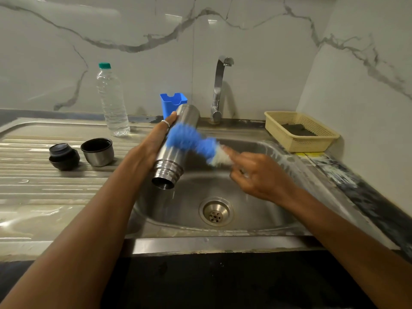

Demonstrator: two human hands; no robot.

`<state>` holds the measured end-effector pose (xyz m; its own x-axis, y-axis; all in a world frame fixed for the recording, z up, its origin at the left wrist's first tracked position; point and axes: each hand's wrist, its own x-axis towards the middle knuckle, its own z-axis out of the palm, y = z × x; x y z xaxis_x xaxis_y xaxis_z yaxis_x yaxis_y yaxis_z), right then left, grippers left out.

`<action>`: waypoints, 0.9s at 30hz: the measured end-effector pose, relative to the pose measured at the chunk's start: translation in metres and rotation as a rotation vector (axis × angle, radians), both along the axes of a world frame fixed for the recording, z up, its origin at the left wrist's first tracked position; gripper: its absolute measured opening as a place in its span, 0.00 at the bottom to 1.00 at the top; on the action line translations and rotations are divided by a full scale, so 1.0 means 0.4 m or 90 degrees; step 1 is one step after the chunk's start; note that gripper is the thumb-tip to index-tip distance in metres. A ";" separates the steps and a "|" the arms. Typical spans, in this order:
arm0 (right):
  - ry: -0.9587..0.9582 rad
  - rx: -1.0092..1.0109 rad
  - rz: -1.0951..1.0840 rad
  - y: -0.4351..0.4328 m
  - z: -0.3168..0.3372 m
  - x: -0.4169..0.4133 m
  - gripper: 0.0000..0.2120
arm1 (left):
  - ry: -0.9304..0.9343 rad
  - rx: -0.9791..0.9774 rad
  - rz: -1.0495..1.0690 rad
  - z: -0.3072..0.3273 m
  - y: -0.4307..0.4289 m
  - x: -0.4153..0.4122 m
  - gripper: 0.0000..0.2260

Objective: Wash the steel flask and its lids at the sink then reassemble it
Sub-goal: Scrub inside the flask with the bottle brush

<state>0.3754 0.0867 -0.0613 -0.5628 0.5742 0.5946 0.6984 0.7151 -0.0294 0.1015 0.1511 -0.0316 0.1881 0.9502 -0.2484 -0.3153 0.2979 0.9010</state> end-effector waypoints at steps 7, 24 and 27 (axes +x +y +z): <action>0.104 -0.011 -0.166 0.063 0.041 -0.011 0.26 | 0.029 0.051 -0.064 -0.024 -0.004 0.026 0.38; -0.050 0.076 0.042 -0.052 0.012 0.002 0.26 | -0.248 0.010 0.347 0.030 -0.008 -0.021 0.26; -0.051 0.109 -0.011 -0.046 0.017 0.009 0.26 | -0.253 0.019 0.373 0.025 -0.009 -0.020 0.27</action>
<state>0.3788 0.0684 -0.0547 -0.6032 0.4786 0.6380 0.7056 0.6932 0.1471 0.0934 0.1476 -0.0216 -0.2847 0.9283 -0.2393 -0.7231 -0.0440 0.6894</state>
